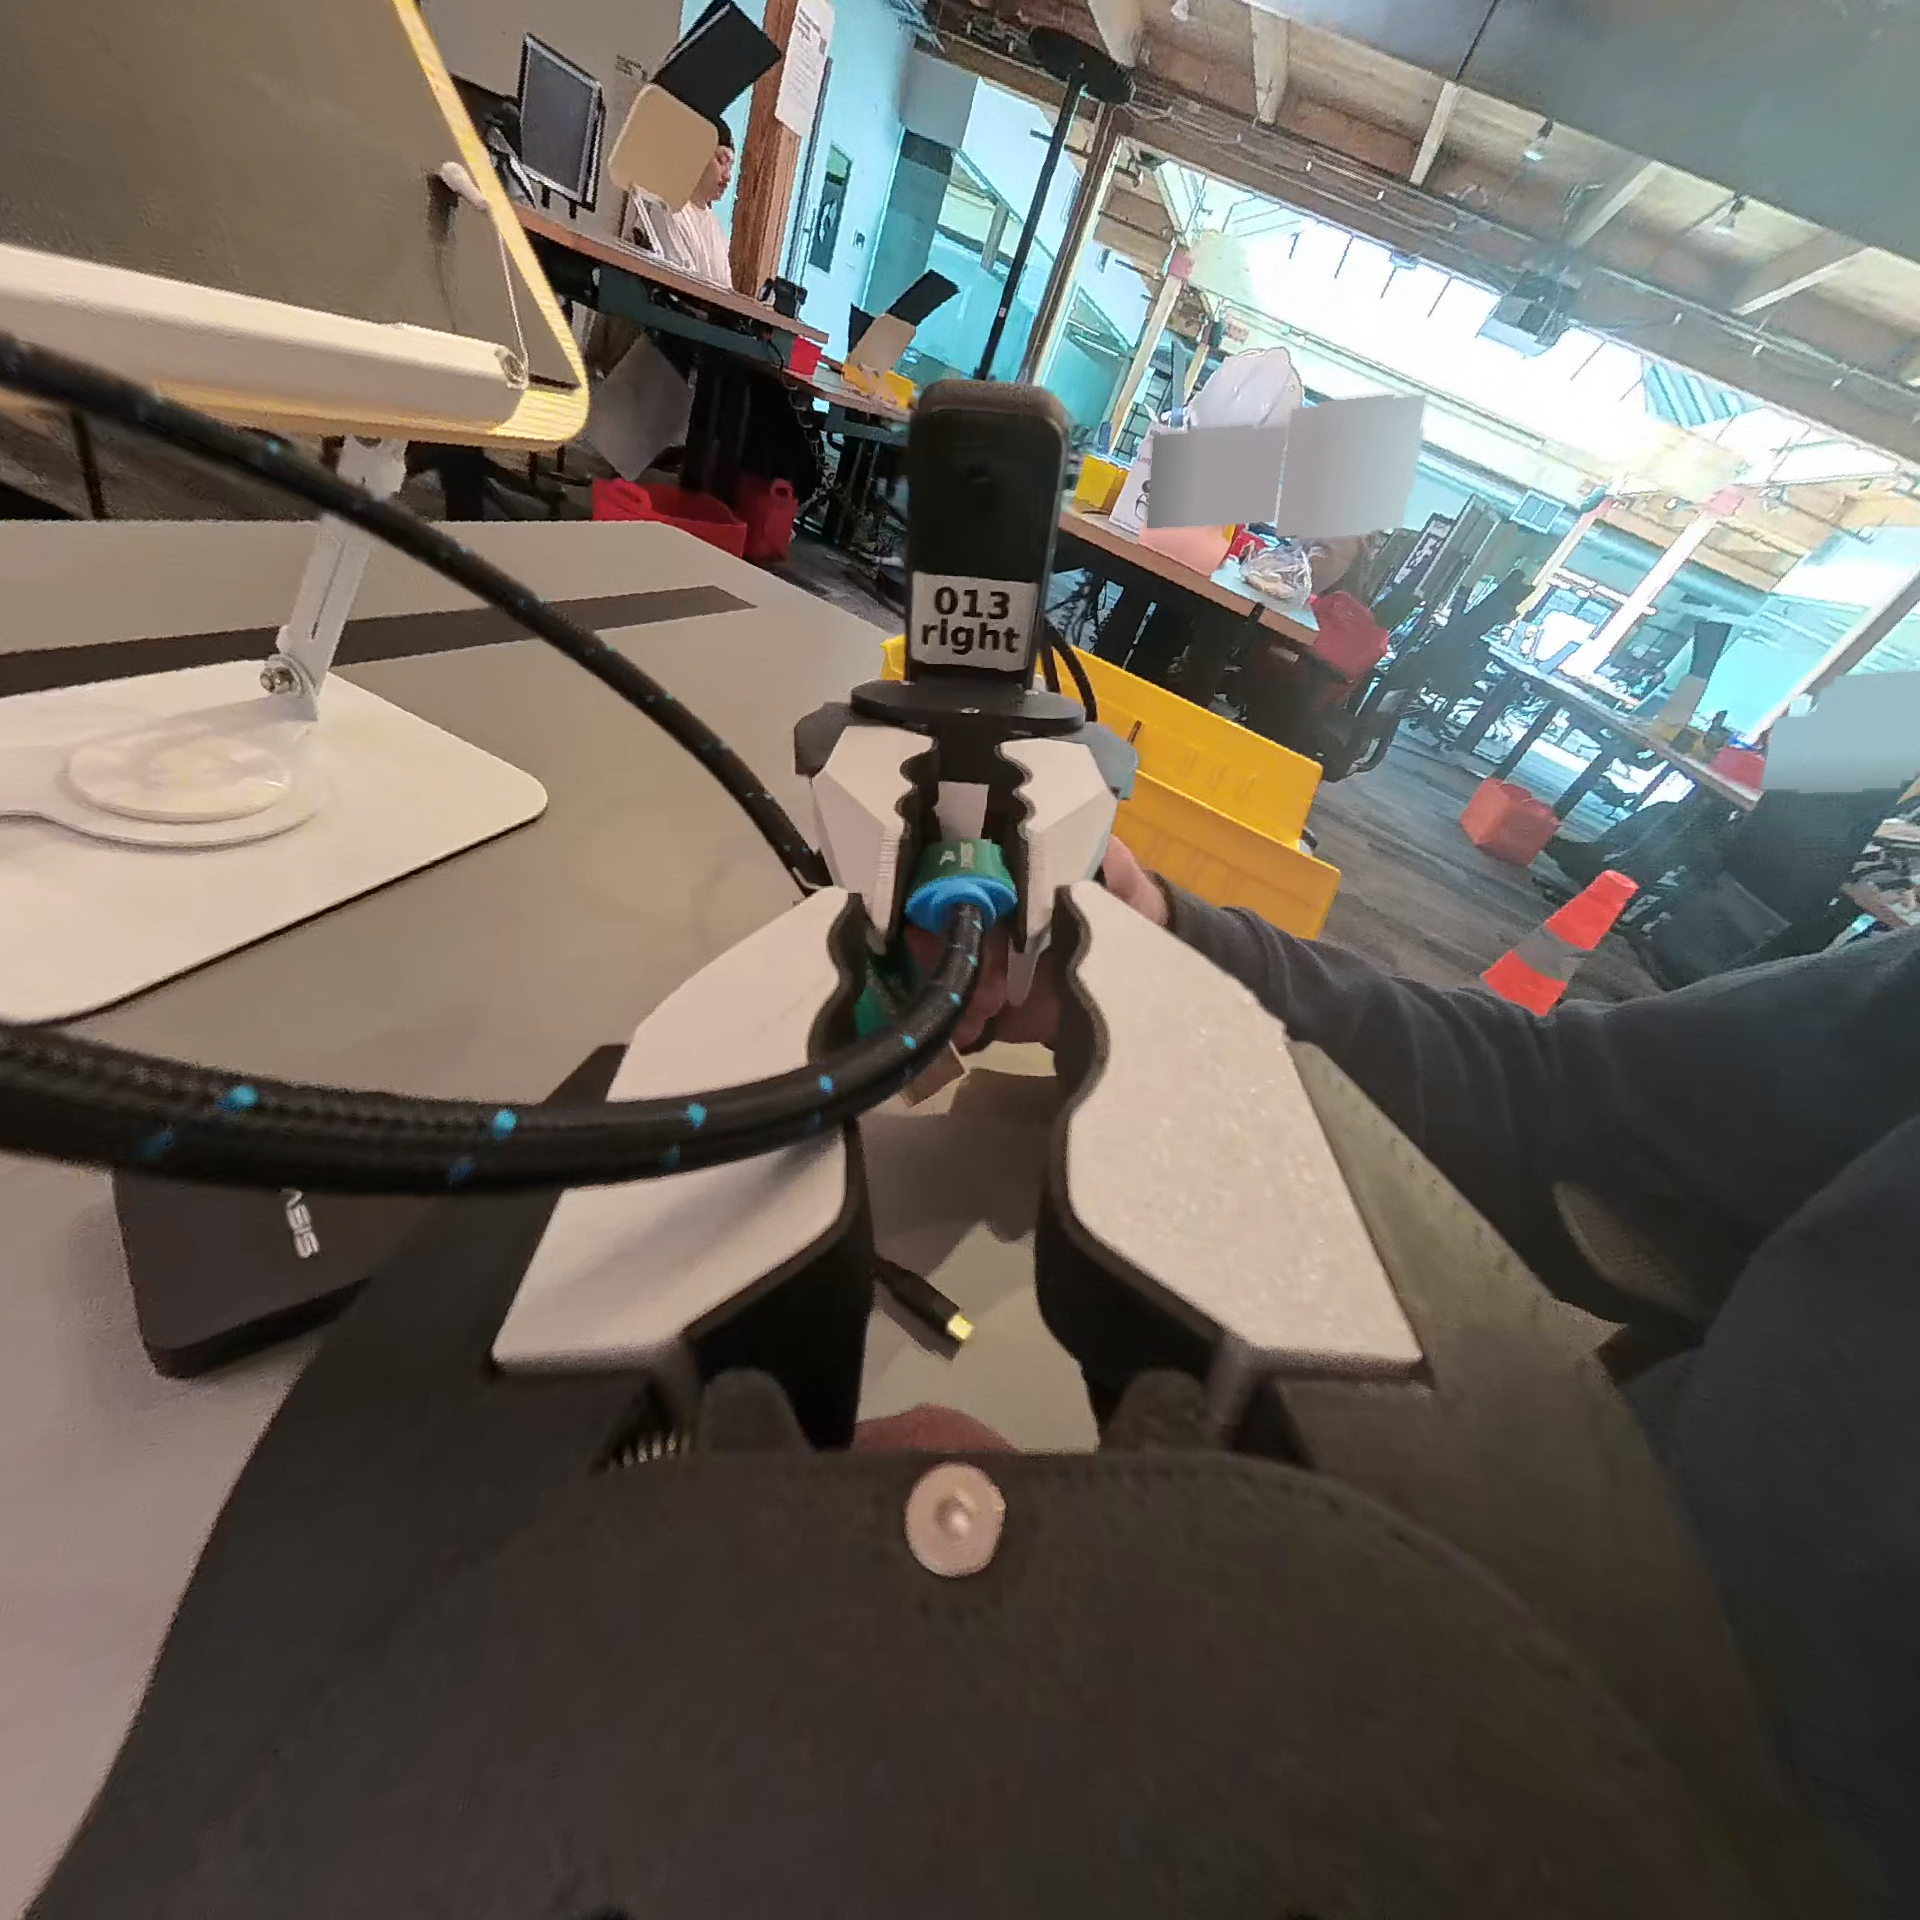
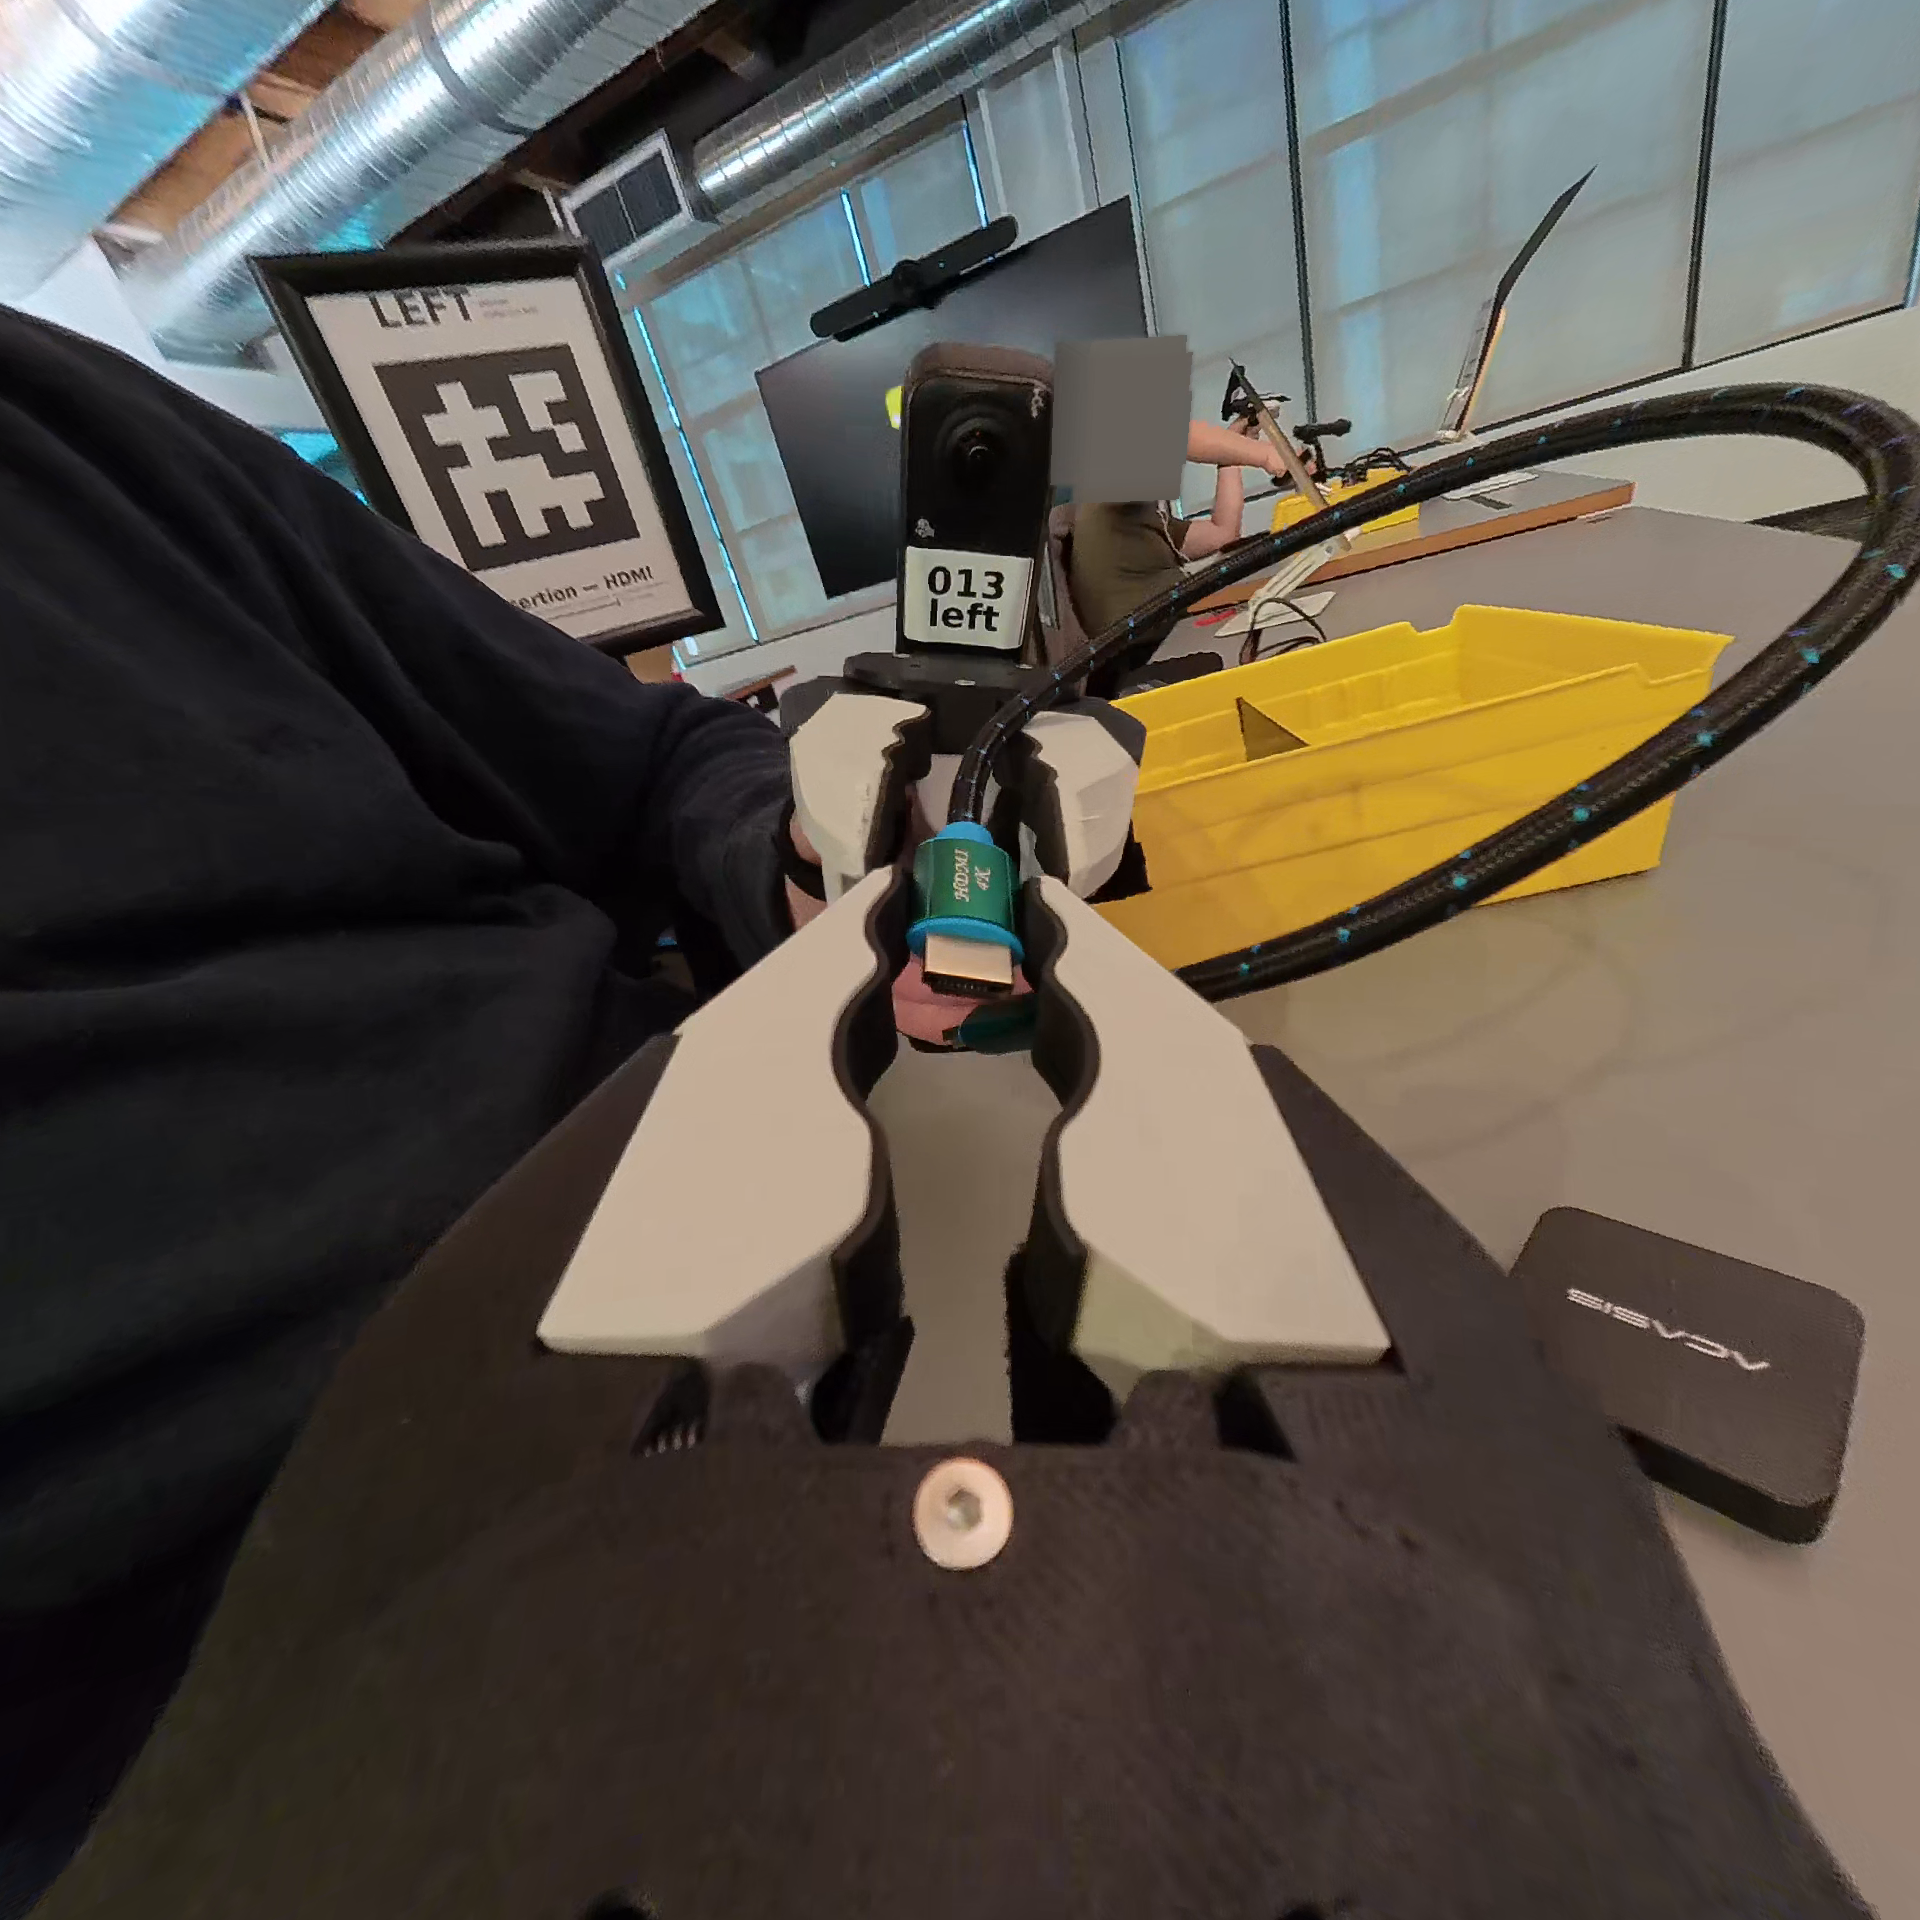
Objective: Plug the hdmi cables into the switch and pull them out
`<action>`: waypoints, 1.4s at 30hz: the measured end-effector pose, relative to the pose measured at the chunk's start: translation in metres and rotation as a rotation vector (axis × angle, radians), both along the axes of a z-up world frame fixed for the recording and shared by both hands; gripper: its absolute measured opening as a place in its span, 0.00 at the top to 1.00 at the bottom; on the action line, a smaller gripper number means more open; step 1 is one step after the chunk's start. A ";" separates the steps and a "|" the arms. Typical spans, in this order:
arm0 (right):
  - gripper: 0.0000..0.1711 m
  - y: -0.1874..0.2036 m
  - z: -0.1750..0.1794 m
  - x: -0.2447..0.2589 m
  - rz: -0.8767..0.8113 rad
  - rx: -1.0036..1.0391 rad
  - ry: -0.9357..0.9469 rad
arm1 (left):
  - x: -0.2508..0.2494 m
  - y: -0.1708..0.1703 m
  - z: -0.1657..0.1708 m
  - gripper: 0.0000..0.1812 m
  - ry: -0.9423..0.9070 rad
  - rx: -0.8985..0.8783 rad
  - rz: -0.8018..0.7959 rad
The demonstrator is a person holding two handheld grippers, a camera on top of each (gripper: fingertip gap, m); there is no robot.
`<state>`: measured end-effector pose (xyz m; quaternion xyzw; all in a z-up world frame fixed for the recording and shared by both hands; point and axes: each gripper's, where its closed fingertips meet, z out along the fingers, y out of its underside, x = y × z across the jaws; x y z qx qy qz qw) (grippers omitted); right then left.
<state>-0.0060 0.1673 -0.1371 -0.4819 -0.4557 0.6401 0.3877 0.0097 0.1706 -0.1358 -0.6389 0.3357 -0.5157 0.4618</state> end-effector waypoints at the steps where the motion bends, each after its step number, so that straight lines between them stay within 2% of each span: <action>1: 0.89 0.000 -0.001 -0.001 -0.008 0.019 -0.009 | -0.001 0.001 0.000 0.83 -0.007 -0.018 -0.002; 6: 0.89 0.000 -0.005 -0.002 -0.045 0.099 -0.048 | -0.003 0.002 -0.003 0.86 -0.026 -0.069 -0.018; 20: 0.89 0.006 -0.011 -0.002 -0.100 0.135 -0.108 | -0.005 0.007 -0.007 0.87 0.033 -0.021 0.033; 21: 0.89 0.008 -0.013 -0.002 -0.109 0.141 -0.119 | -0.005 0.006 -0.006 0.90 0.028 -0.018 0.021; 25: 0.89 0.006 -0.014 -0.001 -0.103 0.157 -0.127 | -0.004 0.004 -0.006 0.90 0.030 -0.022 0.009; 42: 0.90 0.010 -0.008 0.010 -0.075 0.074 -0.089 | -0.010 0.005 0.000 0.90 0.019 0.013 0.016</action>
